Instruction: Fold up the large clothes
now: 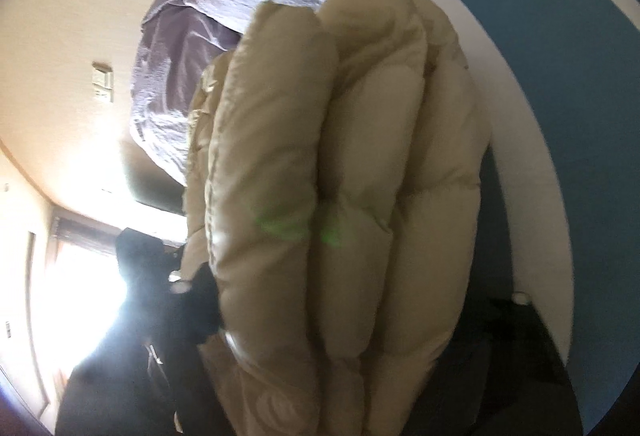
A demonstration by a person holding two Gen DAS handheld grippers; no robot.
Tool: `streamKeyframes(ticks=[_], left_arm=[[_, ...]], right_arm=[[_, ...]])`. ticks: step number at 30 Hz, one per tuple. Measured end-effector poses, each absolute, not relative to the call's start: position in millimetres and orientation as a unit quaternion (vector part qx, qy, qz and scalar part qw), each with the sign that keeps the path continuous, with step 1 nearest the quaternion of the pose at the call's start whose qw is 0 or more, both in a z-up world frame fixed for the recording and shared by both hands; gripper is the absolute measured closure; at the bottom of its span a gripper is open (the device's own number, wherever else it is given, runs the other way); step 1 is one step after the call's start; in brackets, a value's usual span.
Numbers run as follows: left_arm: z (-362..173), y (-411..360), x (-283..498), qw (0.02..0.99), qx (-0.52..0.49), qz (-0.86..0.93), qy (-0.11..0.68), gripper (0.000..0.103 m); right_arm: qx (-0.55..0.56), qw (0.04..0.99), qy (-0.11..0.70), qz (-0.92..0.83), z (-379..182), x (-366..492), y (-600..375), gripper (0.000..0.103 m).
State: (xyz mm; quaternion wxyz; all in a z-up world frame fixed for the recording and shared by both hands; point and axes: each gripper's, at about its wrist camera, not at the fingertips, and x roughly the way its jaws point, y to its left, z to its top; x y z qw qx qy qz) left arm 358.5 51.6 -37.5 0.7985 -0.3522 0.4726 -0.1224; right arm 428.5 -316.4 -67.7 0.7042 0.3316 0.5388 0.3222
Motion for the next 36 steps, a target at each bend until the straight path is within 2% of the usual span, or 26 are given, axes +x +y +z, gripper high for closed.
streamKeyframes(ticks=[4,9,17,25,27,29,34,36], left_arm=[[-31,56,358,0.801,-0.357,-0.136,0.461,0.045],[-21,74,357,0.805,-0.373,-0.150,0.436,0.052],[6,128,352,0.830,-0.381,-0.123,0.388,0.052],[12,164,365,0.867,-0.334,-0.053,0.366,0.052],[8,167,372,0.873,-0.318,-0.029,0.370,0.053],[2,170,379,0.878,-0.296,0.004,0.376,0.053],[-1,169,377,0.890,-0.263,0.018,0.371,0.052],[2,166,374,0.895,-0.247,0.026,0.369,0.050]], right_arm=[[0.335,0.707,0.525,0.334,-59,429,-315,0.059],[0.327,0.715,0.511,0.347,-40,438,-299,0.067],[0.292,0.722,0.491,0.391,-15,465,-236,0.068],[0.252,0.743,0.477,0.396,-13,504,-183,0.068],[0.240,0.754,0.478,0.382,-19,507,-173,0.066],[0.218,0.772,0.483,0.351,-27,506,-166,0.059],[0.188,0.803,0.473,0.309,-22,492,-175,0.035],[0.169,0.823,0.464,0.280,-9,486,-183,0.029]])
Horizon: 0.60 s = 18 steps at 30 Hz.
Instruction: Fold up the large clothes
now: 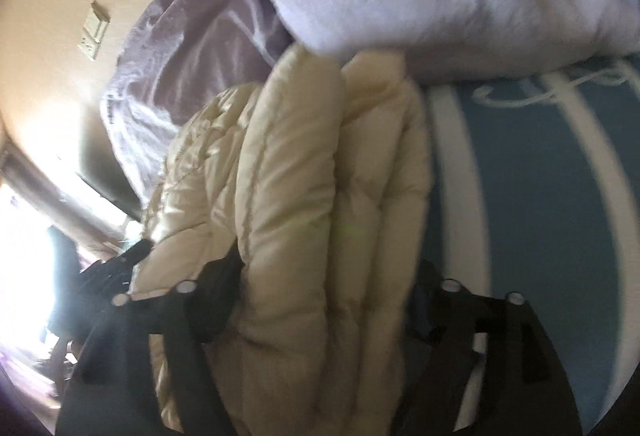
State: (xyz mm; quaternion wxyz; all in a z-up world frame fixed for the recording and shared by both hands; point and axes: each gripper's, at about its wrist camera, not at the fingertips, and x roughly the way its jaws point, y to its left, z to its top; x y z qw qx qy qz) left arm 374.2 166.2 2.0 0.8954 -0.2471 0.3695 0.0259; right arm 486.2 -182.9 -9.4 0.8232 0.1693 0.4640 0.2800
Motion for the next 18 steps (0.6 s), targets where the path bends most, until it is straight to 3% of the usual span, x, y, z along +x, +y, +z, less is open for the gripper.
streamKeyframes(ticks=[9,18], left_arm=[[27,144,373,0.924,-0.174,0.084,0.330,0.031],[12,116,392,0.921,-0.113,0.096,0.359,0.030]], right_arm=[[0.041,0.899,0.372,0.228,63,452,-158,0.028],[-0.096,0.916,0.335,0.196,52,442,-79,0.029]])
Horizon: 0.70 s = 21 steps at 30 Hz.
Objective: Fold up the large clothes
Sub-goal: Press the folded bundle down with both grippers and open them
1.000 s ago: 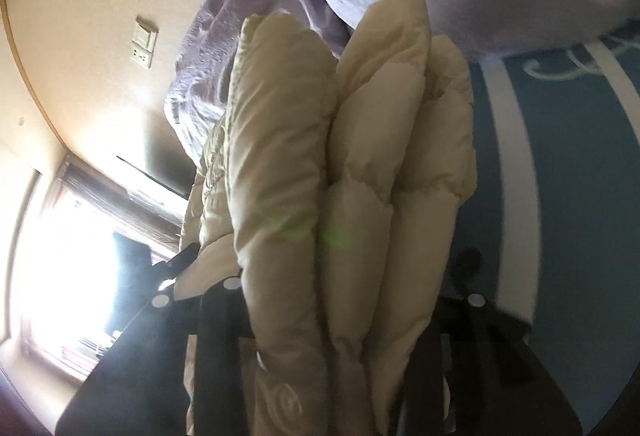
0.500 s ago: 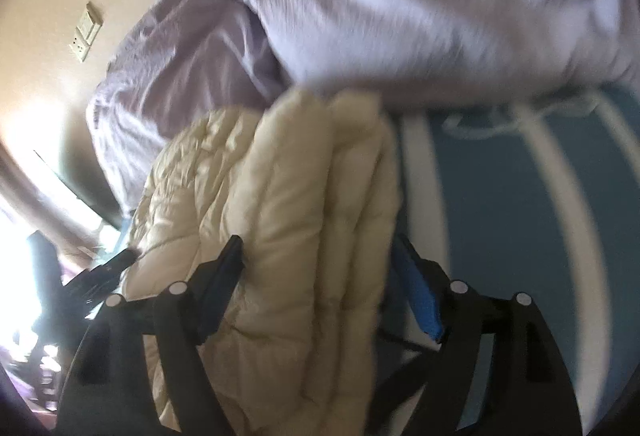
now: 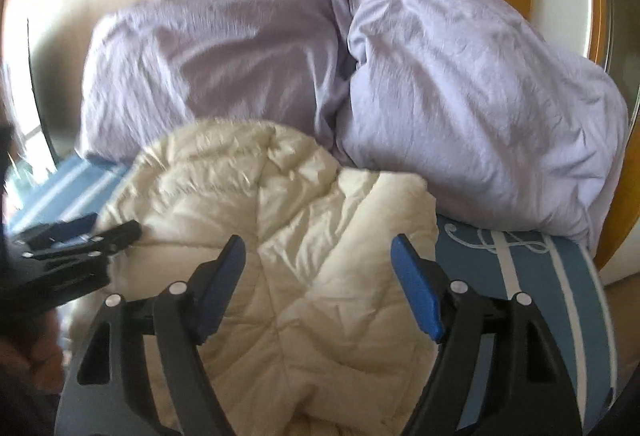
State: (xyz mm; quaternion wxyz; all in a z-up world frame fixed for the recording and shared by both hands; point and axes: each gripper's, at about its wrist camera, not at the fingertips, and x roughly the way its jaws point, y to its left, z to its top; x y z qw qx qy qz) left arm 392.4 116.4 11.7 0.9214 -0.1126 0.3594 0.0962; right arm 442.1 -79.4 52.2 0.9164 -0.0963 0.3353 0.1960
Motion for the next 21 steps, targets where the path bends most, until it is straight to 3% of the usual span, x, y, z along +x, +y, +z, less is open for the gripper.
streamKeyframes(ticks=[5,21], left_arm=[[8,111,393,0.925,-0.100,0.088,0.357,0.030],[-7,90,399,0.930,-0.050,0.099,0.350,0.026]], right_arm=[[-0.115,0.914,0.351,0.171,22,451,-88,0.036],[-0.044,0.895,0.407,0.179,-23,466,-121,0.029]])
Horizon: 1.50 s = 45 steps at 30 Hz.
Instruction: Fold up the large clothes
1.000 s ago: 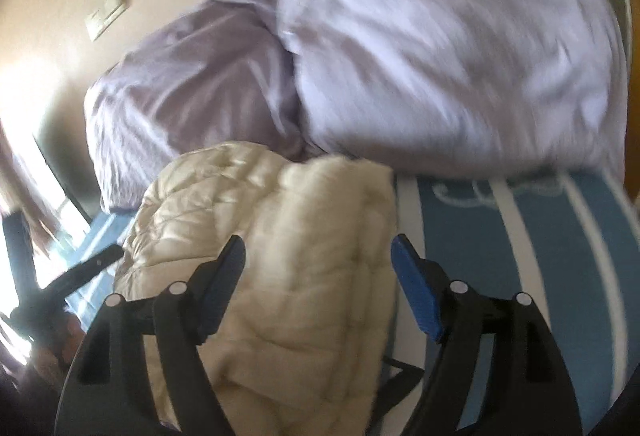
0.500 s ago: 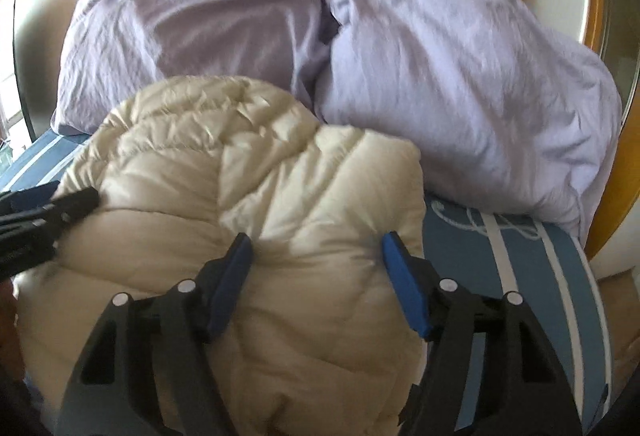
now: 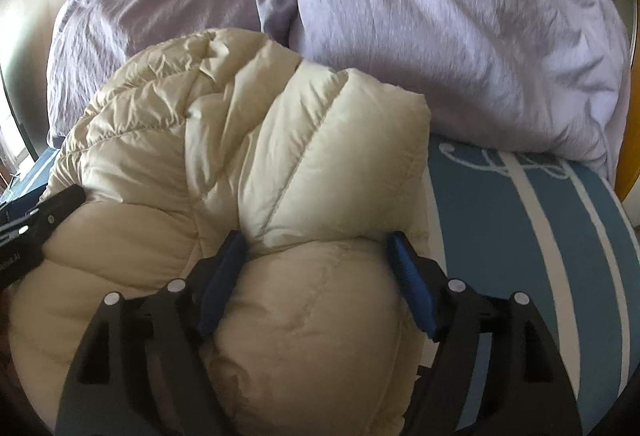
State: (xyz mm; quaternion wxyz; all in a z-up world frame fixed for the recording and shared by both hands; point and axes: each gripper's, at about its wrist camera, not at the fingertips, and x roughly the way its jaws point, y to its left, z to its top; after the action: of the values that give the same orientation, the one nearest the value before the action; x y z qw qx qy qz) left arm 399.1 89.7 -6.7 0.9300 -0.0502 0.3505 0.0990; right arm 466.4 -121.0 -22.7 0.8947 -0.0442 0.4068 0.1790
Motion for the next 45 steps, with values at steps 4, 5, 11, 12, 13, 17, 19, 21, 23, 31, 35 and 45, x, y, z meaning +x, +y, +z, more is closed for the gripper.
streamKeyframes(ticks=[4,5,11,12,13,17,19,21,23,31,35,45], left_arm=[[-11,92,402,0.928,-0.055,0.103,0.355,0.024],[-12,93,402,0.927,-0.056,0.103,0.356,0.024],[-16,94,407,0.924,-0.049,0.106,0.364,0.022],[-16,94,408,0.924,-0.046,0.107,0.365,0.022],[-17,93,408,0.923,-0.042,0.108,0.366,0.022],[-19,92,411,0.922,-0.035,0.111,0.370,0.021],[-20,92,412,0.921,-0.035,0.111,0.373,0.020],[-21,94,413,0.920,-0.037,0.111,0.375,0.019],[-22,95,414,0.919,-0.038,0.113,0.377,0.018],[-18,106,407,0.915,-0.053,0.108,0.384,0.012],[-2,104,375,0.920,-0.036,0.116,0.372,0.011],[27,85,263,0.927,-0.032,0.109,0.358,0.002]], right_arm=[[-0.048,0.891,0.413,0.181,-26,470,-120,0.028],[-0.049,0.891,0.414,0.181,-26,470,-119,0.028],[-0.051,0.888,0.419,0.180,-29,475,-118,0.027],[-0.050,0.888,0.420,0.181,-29,476,-117,0.027],[-0.048,0.887,0.422,0.181,-30,477,-118,0.027],[-0.043,0.884,0.428,0.182,-32,481,-119,0.027],[-0.040,0.884,0.430,0.182,-33,483,-119,0.027],[-0.038,0.882,0.432,0.182,-34,485,-120,0.026],[-0.034,0.881,0.437,0.181,-36,489,-121,0.025],[-0.008,0.881,0.440,0.174,-33,495,-134,0.020],[0.008,0.892,0.420,0.170,-11,468,-155,0.010],[0.025,0.888,0.414,0.199,28,361,-192,0.002]])
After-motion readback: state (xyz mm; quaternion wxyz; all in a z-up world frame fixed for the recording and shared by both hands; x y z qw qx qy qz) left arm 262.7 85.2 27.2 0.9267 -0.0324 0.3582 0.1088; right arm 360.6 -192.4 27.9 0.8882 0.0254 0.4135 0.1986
